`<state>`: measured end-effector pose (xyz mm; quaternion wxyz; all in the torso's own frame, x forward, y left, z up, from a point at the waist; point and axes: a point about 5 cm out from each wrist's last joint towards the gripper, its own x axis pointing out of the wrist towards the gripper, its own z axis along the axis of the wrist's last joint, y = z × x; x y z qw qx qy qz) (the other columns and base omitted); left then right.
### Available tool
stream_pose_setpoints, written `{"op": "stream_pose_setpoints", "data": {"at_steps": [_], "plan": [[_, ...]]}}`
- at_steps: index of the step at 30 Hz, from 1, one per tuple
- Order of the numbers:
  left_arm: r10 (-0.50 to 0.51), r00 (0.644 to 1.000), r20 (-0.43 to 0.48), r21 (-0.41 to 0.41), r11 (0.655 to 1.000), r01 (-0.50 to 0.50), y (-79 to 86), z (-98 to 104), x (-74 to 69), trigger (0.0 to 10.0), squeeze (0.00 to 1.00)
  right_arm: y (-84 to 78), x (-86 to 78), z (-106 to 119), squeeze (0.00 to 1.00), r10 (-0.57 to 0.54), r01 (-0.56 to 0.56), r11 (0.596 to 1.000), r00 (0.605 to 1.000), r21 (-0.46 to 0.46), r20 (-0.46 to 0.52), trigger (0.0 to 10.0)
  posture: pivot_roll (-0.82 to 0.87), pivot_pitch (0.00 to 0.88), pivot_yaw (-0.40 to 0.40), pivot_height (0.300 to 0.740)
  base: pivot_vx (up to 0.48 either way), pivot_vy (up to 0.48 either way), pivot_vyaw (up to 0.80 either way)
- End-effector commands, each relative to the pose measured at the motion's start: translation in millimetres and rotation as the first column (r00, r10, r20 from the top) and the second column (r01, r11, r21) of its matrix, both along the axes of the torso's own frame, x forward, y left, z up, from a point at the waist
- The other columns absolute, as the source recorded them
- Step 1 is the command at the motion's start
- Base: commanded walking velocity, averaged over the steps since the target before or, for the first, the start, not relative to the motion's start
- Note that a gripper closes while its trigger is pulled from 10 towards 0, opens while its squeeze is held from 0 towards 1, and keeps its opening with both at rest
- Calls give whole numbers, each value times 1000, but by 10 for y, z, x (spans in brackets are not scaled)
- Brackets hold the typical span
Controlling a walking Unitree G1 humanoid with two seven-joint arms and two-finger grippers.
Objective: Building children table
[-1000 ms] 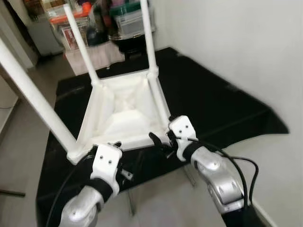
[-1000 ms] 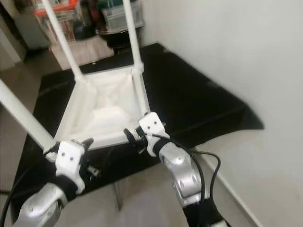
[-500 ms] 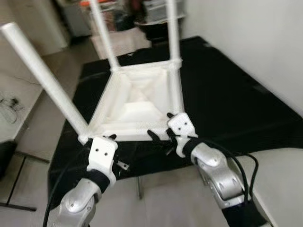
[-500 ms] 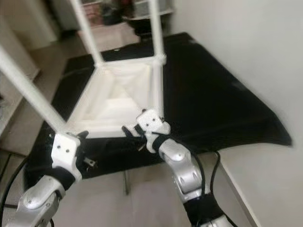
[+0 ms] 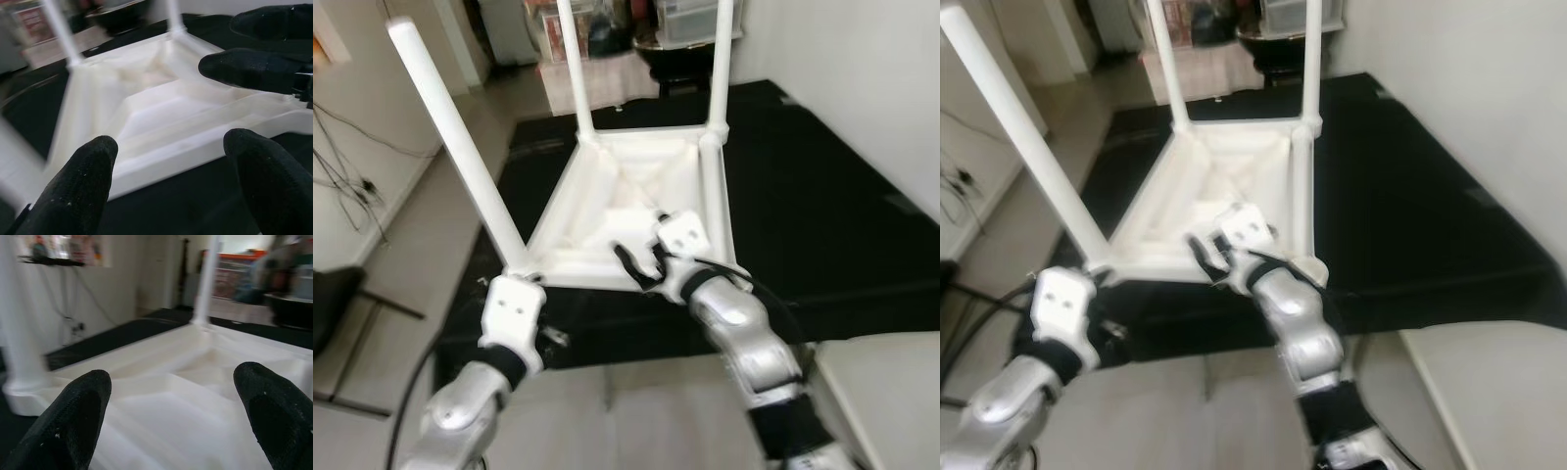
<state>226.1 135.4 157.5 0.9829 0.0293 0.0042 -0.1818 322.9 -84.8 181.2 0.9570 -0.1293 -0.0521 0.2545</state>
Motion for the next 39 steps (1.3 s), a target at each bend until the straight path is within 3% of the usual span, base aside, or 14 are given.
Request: {"op": "stream_pose_setpoints", "data": {"at_steps": [1,9,20,30,32,33,36,39], "plan": [[-28,1000,-10,10,1000,28,-14,-18,-7,10000,0,-52,25,-27,0,-36,36,999,999,-20,-3,10000,-58,76,115,740,352,0,0],[-165,986,-29,36,985,166,-116,-47,-59,10000,0,-95,60,-3,0,-68,68,997,998,-23,2,10000,-66,70,121,740,326,0,0],[-154,988,-10,23,988,154,-110,-24,-56,10000,0,-98,71,-34,0,-89,88,994,996,-57,-10,10000,-64,77,121,740,24,0,0],[-142,990,-4,20,990,142,-92,-7,-48,10000,0,-132,144,-40,0,-177,173,979,984,-104,-34,10000,-61,89,119,740,0,0,0],[-160,987,-7,27,987,161,-104,-7,-59,10000,0,-145,175,-27,0,-199,193,974,979,-120,-40,10000,-58,91,117,740,0,0,0],[-276,960,-37,61,959,278,-193,-35,-145,10000,0,-212,262,32,0,-261,252,958,964,-134,-52,10000,-54,95,116,740,0,0,0],[-352,934,-60,89,930,356,-256,-60,-214,10000,0,-274,312,75,0,-301,291,949,951,-119,-70,10000,-53,96,116,740,0,0,0],[-354,933,-63,92,929,359,-262,-68,-217,10000,0,-322,338,101,0,-320,311,945,943,-97,-95,10000,-52,97,117,740,0,0,0]]}}
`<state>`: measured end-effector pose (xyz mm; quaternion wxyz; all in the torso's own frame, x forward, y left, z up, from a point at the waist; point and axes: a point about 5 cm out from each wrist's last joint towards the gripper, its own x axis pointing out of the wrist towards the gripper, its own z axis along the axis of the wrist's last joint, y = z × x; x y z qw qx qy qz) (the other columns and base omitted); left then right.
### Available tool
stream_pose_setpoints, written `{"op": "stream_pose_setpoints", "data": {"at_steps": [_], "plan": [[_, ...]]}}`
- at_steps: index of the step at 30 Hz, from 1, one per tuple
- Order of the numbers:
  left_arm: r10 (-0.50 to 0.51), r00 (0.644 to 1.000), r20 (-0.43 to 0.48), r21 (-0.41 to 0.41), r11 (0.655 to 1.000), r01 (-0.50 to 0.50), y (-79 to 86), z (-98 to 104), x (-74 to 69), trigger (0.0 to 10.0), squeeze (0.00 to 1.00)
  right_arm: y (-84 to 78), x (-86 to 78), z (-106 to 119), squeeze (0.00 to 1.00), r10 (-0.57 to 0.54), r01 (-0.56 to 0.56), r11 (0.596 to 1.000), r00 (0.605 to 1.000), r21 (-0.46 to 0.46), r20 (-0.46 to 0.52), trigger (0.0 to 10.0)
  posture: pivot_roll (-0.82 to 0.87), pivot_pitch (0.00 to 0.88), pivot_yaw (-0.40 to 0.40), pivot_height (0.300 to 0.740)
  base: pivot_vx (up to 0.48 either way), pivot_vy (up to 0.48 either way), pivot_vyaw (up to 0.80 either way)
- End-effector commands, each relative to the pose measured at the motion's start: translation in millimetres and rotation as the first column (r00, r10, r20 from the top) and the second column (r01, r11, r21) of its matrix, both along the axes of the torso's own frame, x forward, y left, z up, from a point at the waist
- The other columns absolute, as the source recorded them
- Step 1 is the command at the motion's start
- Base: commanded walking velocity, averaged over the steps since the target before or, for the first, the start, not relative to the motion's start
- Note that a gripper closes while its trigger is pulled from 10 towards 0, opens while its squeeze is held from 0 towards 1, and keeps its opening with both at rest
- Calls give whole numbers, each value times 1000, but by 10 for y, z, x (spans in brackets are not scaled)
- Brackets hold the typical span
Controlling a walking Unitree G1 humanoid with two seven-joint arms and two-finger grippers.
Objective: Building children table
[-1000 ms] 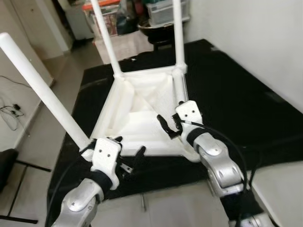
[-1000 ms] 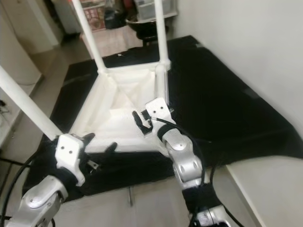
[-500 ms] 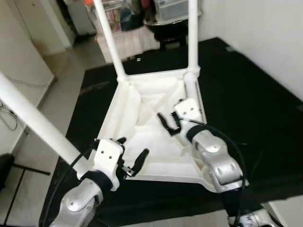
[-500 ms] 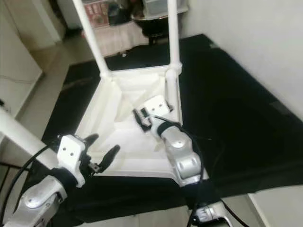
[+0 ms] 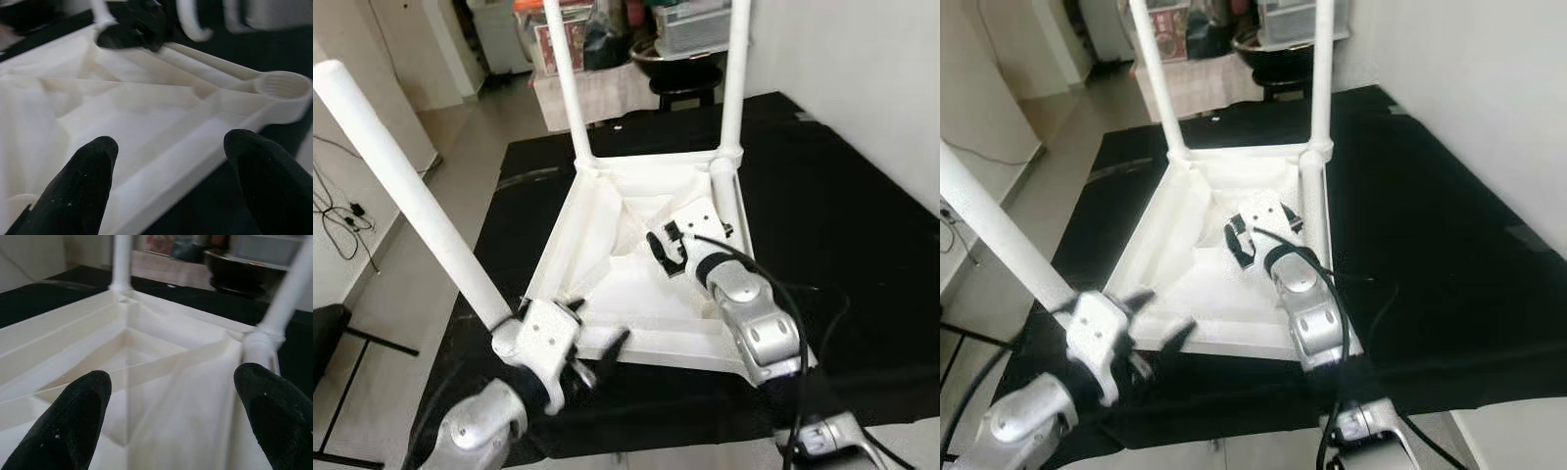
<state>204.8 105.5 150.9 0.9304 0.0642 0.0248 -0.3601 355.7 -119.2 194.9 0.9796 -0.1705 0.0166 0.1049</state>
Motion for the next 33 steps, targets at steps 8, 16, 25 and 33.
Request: {"op": "stream_pose_setpoints", "data": {"at_steps": [8,16,25,33], "plan": [[23,1000,2,63,998,-23,58,-35,31,10000,0,-95,33,-17,0,-66,67,998,997,11,-40,10000,-55,96,124,740,0,0,0],[22,1000,10,112,993,-23,59,-53,44,10000,0,-207,78,-67,0,-154,152,988,983,-33,-103,10000,-55,95,126,740,0,0,0],[-17,999,44,168,986,10,7,-31,43,10000,0,-258,292,67,0,-190,184,982,963,-46,-194,10000,-51,117,126,740,0,0,0],[-27,998,52,166,986,18,-21,6,1,10000,0,-277,462,319,0,-207,202,978,965,-49,-161,10000,-39,144,119,740,0,0,0]]}}
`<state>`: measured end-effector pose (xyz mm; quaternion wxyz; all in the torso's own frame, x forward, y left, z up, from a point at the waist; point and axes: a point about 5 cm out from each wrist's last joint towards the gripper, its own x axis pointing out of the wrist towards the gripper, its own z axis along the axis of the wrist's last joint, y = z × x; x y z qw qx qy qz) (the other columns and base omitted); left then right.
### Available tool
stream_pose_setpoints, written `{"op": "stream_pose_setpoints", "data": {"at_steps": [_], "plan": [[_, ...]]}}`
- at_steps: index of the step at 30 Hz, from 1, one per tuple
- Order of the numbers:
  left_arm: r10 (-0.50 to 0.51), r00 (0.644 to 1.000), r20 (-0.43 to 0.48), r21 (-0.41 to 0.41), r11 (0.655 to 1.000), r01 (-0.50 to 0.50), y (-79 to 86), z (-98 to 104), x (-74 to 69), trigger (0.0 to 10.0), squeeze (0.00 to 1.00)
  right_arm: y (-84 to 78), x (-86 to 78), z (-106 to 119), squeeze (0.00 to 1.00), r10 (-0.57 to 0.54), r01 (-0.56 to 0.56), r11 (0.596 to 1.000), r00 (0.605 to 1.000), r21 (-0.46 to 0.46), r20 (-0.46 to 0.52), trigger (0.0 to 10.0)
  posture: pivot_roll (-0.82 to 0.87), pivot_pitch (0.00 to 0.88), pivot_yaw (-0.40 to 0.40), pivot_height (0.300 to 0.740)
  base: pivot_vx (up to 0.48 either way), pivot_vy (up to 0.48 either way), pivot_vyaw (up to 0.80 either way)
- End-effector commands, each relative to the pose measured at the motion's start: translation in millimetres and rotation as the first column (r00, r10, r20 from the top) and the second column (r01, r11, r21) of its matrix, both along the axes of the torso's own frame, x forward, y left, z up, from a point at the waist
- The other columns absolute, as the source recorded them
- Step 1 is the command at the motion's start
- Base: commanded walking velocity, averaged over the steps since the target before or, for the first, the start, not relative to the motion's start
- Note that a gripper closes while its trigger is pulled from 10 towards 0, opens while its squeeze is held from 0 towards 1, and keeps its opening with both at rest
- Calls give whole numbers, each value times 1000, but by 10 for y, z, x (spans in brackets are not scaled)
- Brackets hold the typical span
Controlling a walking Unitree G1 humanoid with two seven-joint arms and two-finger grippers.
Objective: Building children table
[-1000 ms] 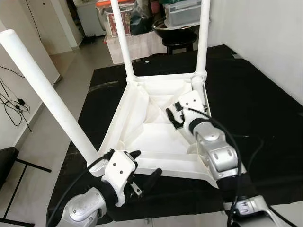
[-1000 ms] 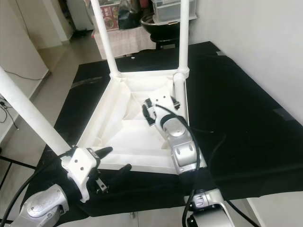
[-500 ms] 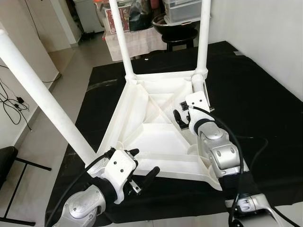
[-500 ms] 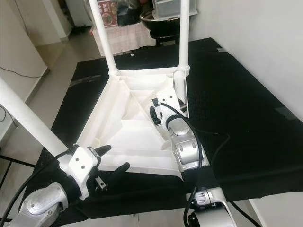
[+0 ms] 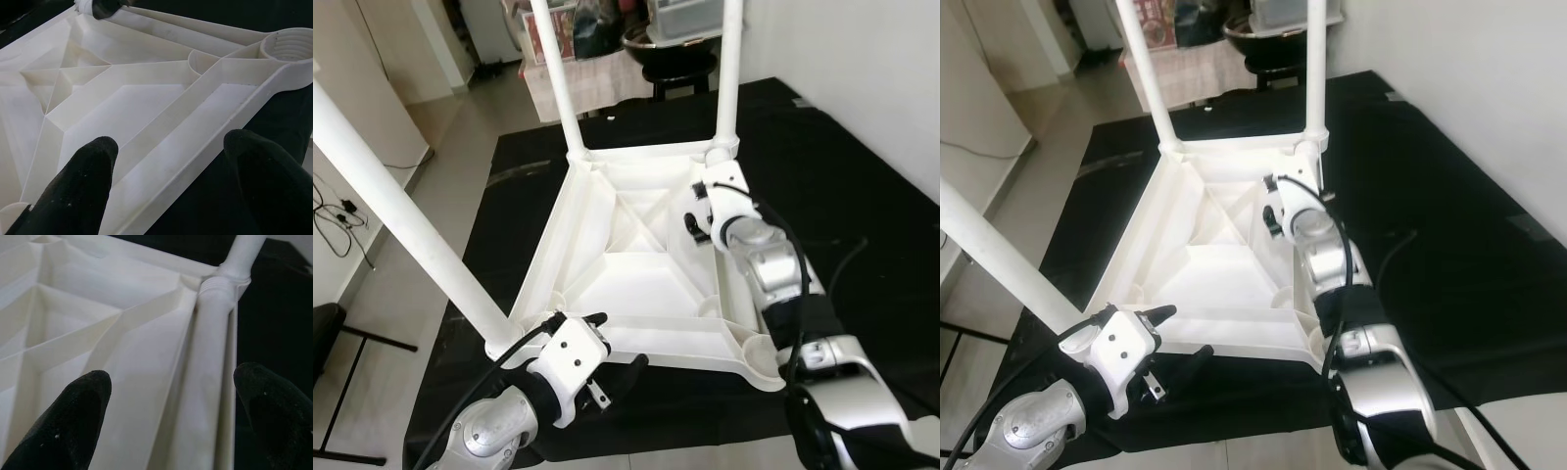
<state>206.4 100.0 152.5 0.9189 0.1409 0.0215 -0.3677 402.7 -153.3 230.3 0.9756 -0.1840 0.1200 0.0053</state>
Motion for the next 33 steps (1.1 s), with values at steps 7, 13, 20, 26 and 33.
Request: {"op": "stream_pose_setpoints", "data": {"at_steps": [7,13,20,26,33], "plan": [[10,1000,3,33,999,-11,16,4,-36,10000,0,-230,46,55,0,-92,91,995,996,-32,-17,10000,-36,156,110,740,0,0,0],[-117,993,-34,6,993,117,-93,54,-131,10000,0,-523,50,133,0,-72,68,992,997,-110,-28,10000,-57,152,114,740,0,0,0],[-163,982,-100,-42,986,159,-86,66,-119,10000,0,-319,-29,241,0,380,-356,859,925,-368,-8,10000,-68,144,117,740,0,0,0],[238,965,-108,120,967,-225,246,-43,238,10000,0,-297,-282,189,0,616,-636,605,755,-480,-225,10000,-71,147,115,740,0,0,0],[185,965,-188,163,974,-155,226,-126,137,10000,0,-474,-393,150,0,603,-713,447,686,-541,-406,10000,-77,157,117,740,0,0,0]]}}
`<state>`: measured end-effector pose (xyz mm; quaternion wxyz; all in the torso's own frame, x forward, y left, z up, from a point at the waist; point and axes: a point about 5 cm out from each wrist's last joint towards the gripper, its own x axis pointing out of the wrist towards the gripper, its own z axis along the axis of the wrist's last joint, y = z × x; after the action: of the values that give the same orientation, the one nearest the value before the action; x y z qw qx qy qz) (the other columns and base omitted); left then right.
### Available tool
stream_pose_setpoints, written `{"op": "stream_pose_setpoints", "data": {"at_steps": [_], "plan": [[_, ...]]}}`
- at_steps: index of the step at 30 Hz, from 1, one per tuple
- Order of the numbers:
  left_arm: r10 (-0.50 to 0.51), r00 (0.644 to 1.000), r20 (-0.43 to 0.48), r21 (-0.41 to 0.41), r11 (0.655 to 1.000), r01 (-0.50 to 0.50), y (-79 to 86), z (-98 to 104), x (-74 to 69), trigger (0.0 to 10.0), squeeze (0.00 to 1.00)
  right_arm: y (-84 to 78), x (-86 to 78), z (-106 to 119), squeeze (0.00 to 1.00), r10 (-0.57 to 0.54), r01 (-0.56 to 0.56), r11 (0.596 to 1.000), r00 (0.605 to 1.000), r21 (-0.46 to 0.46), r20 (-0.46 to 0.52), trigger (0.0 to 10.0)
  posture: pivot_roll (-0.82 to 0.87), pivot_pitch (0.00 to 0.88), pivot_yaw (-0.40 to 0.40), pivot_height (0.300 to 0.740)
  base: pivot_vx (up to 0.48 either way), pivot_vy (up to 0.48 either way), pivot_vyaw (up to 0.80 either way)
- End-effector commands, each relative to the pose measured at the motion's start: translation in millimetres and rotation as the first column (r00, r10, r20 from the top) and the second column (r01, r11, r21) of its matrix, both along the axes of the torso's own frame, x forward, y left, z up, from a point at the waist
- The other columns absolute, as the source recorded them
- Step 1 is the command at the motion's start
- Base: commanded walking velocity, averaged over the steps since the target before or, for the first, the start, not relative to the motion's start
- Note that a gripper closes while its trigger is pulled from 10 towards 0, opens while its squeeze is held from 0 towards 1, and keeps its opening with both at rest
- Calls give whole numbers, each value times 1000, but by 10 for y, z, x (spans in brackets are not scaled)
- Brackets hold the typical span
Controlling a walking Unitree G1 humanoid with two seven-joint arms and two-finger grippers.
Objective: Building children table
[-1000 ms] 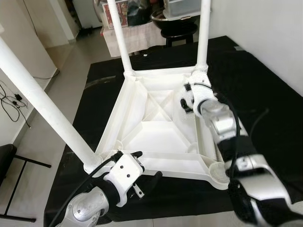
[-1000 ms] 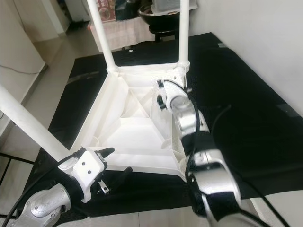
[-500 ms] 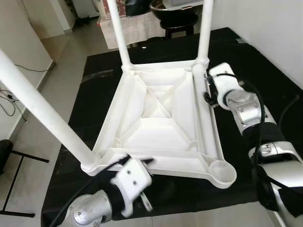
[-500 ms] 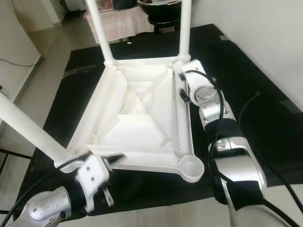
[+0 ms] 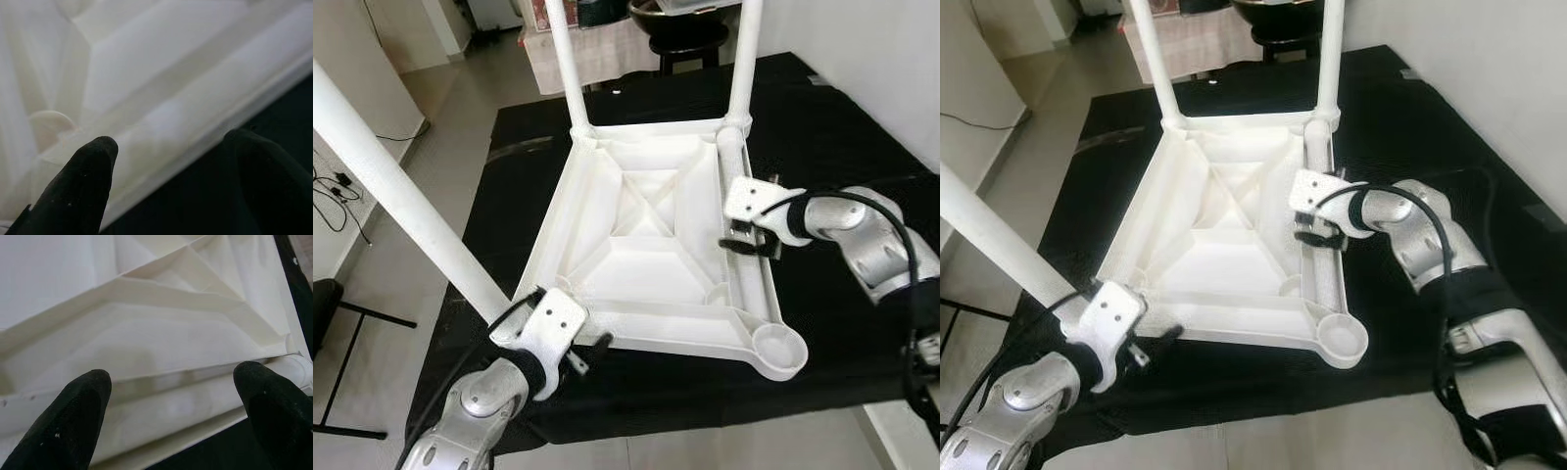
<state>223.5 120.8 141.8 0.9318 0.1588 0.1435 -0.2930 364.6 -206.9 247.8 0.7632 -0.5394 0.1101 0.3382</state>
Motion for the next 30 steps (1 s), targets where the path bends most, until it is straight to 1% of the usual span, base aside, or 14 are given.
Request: {"op": "stream_pose_setpoints", "data": {"at_steps": [1,3,4,6,7,8,9,12,16,19,22,24,26,30], "plan": [[-36,999,-21,27,999,37,-7,-24,-60,10000,0,36,26,13,0,7,-7,1000,1000,-15,11,10000,-79,157,116,740,0,0,0],[-36,999,-21,27,999,37,-7,-24,-60,10000,0,36,26,13,0,7,-7,1000,1000,-15,11,10000,-79,157,116,740,0,0,0],[-43,999,-11,20,999,43,-37,-5,-55,10000,0,66,120,83,0,-87,81,992,994,93,61,10000,-79,159,114,740,0,0,0],[-43,999,-11,20,999,43,-37,-5,-55,10000,0,66,120,83,0,-87,81,992,994,93,61,10000,-79,159,114,740,0,0,0],[-35,999,26,6,999,35,-65,51,-19,10000,0,166,242,100,0,-244,210,924,967,319,70,10000,-74,159,114,740,0,0,0],[-35,999,26,6,999,35,-65,51,-19,10000,0,166,242,100,0,-244,210,924,967,319,70,10000,-74,159,114,740,0,0,0],[-34,999,36,4,999,34,-77,68,-13,10000,0,171,287,66,0,-323,285,877,946,387,37,10000,-69,159,114,740,0,0,0],[-41,999,34,8,999,41,-87,71,-22,10000,0,135,310,27,0,-377,339,853,926,397,19,10000,-61,159,111,740,0,0,0],[-68,998,12,24,997,67,-91,55,-71,10000,0,-50,314,-38,0,-464,432,844,885,318,30,10000,-59,161,109,740,0,0,0],[-98,994,-49,78,992,101,35,25,-201,10000,0,-646,223,-18,0,-642,626,765,760,152,105,10000,-59,167,104,740,0,0,0],[-75,995,-63,125,989,82,126,3,-211,10000,0,-671,177,-112,0,-630,623,775,775,103,52,10000,-57,167,104,740,0,0,0],[-27,998,-62,150,988,36,215,2,-185,10000,0,-624,155,-232,0,-627,626,771,778,118,-33,10000,-56,166,105,740,0,0,0],[0,999,-48,173,985,8,278,23,-153,10000,0,-553,145,-315,0,-626,635,753,772,171,-111,10000,-54,164,105,740,0,0,0],[14,1000,-10,171,985,-12,293,97,-90,10000,0,-347,229,-248,0,-591,603,716,792,352,-155,10000,-53,163,107,740,0,0,0]]}}
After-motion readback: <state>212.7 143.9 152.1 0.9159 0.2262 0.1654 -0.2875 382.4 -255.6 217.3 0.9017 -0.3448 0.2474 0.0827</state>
